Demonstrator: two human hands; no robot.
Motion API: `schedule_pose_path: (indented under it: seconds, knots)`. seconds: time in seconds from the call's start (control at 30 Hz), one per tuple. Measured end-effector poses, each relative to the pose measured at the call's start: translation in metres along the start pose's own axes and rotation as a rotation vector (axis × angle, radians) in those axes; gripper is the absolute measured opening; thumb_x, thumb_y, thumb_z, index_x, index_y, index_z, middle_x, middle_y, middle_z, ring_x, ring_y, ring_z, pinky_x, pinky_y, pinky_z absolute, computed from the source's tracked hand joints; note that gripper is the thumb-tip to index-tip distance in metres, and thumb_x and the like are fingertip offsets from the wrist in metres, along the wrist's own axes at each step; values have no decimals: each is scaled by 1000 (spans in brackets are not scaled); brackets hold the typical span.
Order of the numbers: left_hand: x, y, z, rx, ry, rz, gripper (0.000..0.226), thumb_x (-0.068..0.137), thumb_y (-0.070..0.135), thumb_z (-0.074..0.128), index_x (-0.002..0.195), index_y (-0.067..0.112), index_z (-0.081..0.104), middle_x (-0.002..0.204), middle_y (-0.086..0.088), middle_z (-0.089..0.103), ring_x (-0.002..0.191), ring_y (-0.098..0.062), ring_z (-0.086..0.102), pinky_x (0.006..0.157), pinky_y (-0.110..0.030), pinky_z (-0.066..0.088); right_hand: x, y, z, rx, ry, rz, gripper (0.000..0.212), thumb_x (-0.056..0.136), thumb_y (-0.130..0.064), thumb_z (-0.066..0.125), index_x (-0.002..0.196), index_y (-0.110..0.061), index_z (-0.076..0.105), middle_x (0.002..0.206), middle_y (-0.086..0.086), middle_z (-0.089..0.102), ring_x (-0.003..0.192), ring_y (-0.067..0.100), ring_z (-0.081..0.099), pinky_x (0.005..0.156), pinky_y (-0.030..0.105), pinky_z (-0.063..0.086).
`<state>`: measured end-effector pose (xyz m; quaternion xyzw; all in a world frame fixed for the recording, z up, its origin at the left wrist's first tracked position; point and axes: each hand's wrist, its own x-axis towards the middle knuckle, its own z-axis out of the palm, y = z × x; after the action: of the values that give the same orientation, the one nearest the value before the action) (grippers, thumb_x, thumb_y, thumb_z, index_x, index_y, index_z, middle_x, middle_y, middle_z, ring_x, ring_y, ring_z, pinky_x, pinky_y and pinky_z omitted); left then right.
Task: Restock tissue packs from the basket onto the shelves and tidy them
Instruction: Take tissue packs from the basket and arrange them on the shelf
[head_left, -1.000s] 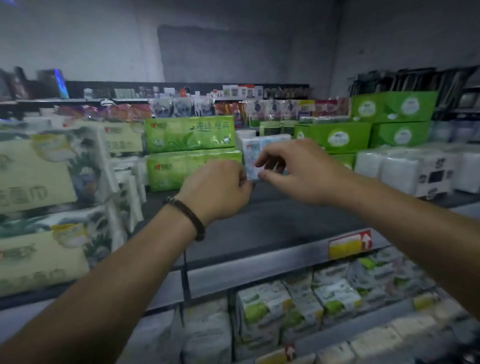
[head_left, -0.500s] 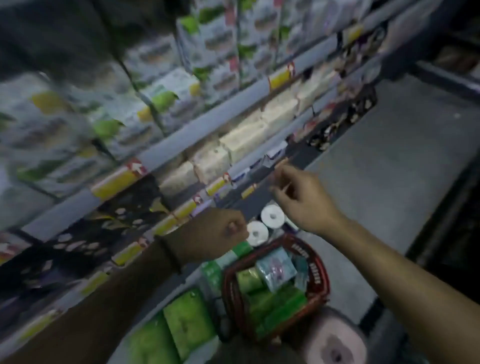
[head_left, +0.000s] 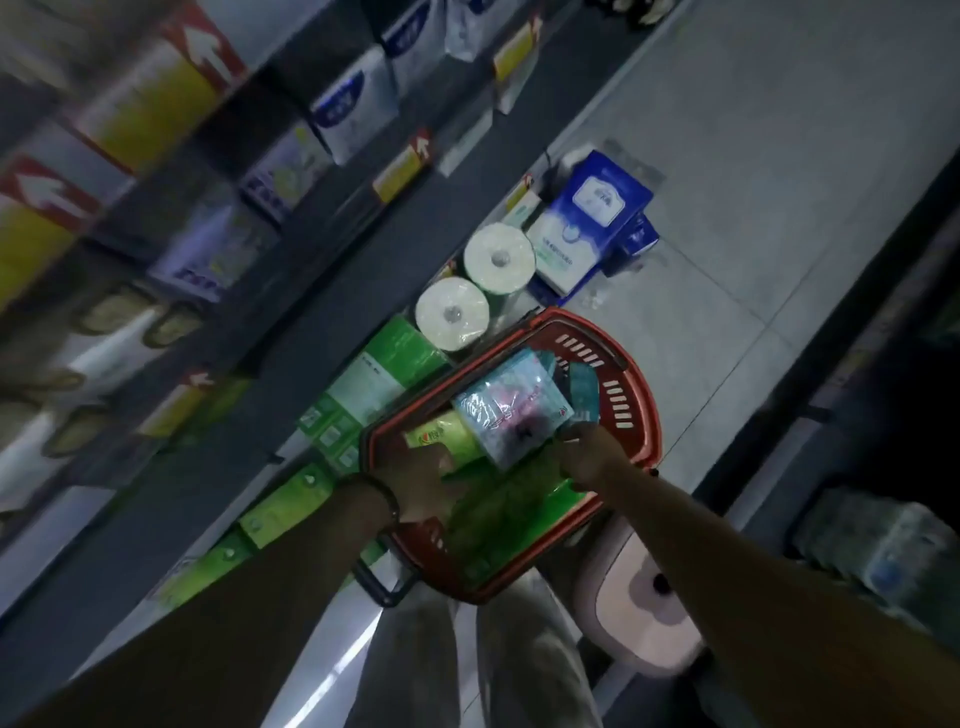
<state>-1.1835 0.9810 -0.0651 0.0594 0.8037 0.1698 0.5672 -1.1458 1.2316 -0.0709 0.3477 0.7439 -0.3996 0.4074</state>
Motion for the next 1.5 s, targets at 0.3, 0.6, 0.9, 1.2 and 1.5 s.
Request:
schedule_pose_path:
  seconds: [0.3,0.6,0.9,1.2,1.5]
  knots:
    - [118,9,45,-867,201,-133,98,86,12,80,157,30,14,149,-9,47,126,-30,54,105,-53,53,124,40,80,890,-14,267,61,65,-17,96,112,5,64,81,17,67,65,28,69,68,46,65]
    - [108,-3,30,-722,182,-111,66,91,25,76,131,39,26,101,-12,67,79,-31,68,76,-52,61,97,36,75,1150,-29,304,39,88,-19,86,120,-6,70,110,17,80,95,40,79,91,60,62]
    - [-42,21,-51,-267,313,49,52,93,34,75,134,10,57,130,-11,65,119,-28,63,100,-39,51,-47,-12,-3,844,121,-48,28,83,-6,89,102,-13,70,103,11,81,81,21,81,66,39,66]
    - [-289,96,-157,-105,841,381,103,71,70,71,151,11,43,148,-11,51,136,-28,51,110,-45,45,-263,-176,-157,-162,65,-839,54,70,-58,93,111,-33,71,99,-13,73,84,3,68,77,27,56]
    - [-572,156,-271,91,1053,463,53,81,54,82,127,38,61,117,22,64,89,6,62,66,-7,45,-531,-369,-223,-808,115,-1358,59,76,-54,91,129,-36,73,115,-18,67,101,2,63,90,36,55]
